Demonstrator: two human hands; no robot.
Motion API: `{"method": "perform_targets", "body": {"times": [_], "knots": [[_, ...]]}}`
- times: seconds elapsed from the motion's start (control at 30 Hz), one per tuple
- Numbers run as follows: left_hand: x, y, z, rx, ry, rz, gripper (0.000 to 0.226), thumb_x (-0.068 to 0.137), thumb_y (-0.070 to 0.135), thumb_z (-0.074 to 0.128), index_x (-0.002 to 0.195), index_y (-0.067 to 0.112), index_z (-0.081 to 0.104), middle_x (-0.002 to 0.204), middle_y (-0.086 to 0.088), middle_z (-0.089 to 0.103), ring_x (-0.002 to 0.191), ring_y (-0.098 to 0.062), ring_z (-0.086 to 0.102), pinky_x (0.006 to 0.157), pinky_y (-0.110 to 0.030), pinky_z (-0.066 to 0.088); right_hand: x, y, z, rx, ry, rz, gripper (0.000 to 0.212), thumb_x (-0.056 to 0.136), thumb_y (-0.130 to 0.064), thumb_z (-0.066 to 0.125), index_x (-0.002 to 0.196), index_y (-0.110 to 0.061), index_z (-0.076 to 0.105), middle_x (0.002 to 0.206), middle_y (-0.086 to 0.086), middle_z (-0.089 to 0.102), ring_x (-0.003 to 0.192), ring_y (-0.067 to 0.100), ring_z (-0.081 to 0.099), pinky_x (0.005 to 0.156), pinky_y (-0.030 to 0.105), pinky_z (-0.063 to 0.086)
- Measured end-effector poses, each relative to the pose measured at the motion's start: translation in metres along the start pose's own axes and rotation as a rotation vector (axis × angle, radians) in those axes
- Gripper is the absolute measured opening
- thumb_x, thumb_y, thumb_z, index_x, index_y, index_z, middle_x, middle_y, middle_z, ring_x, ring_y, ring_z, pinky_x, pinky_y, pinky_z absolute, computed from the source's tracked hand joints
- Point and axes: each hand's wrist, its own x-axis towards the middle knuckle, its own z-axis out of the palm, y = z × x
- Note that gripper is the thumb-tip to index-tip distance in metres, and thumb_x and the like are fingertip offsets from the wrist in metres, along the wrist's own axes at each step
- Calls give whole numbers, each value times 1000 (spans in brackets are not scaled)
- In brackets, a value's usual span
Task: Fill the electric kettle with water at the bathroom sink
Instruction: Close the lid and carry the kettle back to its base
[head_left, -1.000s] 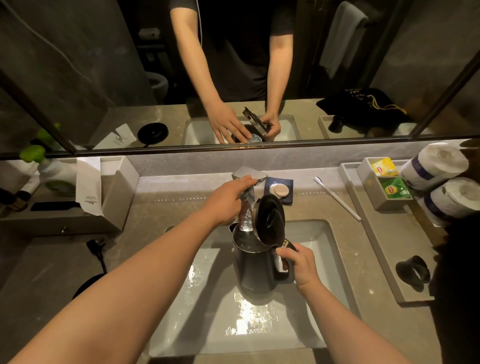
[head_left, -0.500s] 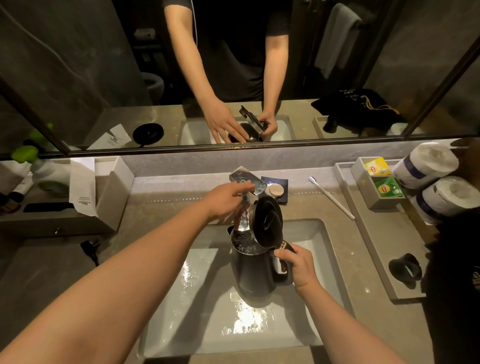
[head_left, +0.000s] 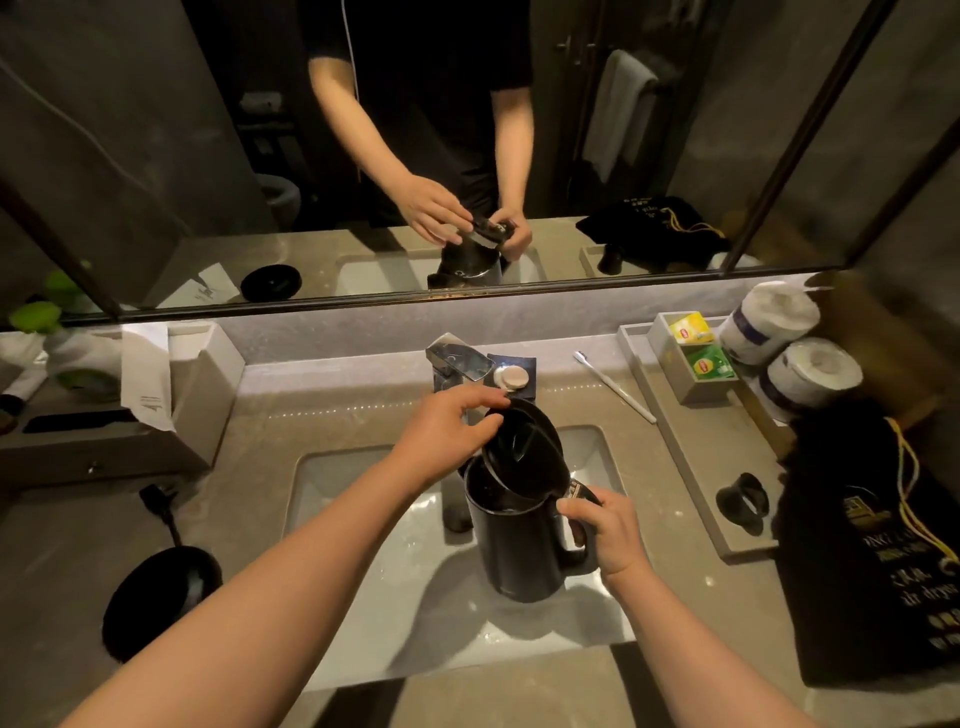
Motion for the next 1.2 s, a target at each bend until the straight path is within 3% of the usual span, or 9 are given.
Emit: {"method": "perform_targets", "body": {"times": [0.2,0.3,0.53,0.7,0.87,1.0,1.1,1.13,1.2], "knots": [[-27,9,1,30,31,-28,26,85,26,63,110,30,69,117,13,65,110,-5,57,95,-32,46,-27,-34,-14,14,27,-63,31,49,-31,76,53,-5,60,49,7,46,47,17,42,45,23,37],[-38,15,-1,134,66,10,27,87,28,61,113,31,67,119,13,65,111,-5,56,95,-27,43,-36,-54,-16,41,1,-124,25,51,-30,75,48,-10,61,44,-1,50,43,11,45,44,20,39],[-51,35,-9,171,167,132,29,88,19,59,116,23,66,124,6,63,117,-8,54,96,-11,31,-47,-92,-7,97,5,-249,35,54,-30,74,57,0,56,51,3,42,44,16,36,45,23,32],[-67,41,-19,52,233,155,30,91,16,56,120,17,63,134,4,54,124,-8,47,105,-25,32,-52,-106,3,115,-42,-282,25,56,-28,74,44,-18,55,41,-2,43,40,15,36,43,20,33],[-84,34,-31,-24,222,70,32,92,22,56,123,23,60,138,7,46,126,-5,41,104,-19,28,-55,-108,19,130,-87,-287,23,56,-26,74,46,-17,56,43,-5,43,42,11,37,43,19,32],[-100,33,-38,-321,387,-132,41,89,30,60,129,22,55,120,4,60,110,-12,57,96,-33,44,-54,-110,35,139,-116,-289,22,57,-27,75,53,-11,61,53,6,43,48,15,38,47,24,33],[-112,31,-46,-463,446,-199,16,89,32,58,98,30,71,97,10,71,98,-14,63,83,-35,49,-53,-112,52,125,-180,-290,17,60,-26,73,49,-20,62,48,-7,47,45,9,39,44,18,34],[-116,30,-49,-498,449,-213,17,90,33,56,91,33,73,91,12,72,95,-14,64,81,-35,49,-52,-112,59,120,-209,-290,17,61,-26,73,48,-21,62,47,-12,48,43,7,40,43,17,35],[-124,26,-58,-544,461,-248,20,92,33,52,93,36,72,95,11,73,98,-15,64,85,-35,50,-50,-110,72,103,-275,-306,16,63,-26,73,51,-22,64,48,-14,51,44,5,44,44,15,38]]}}
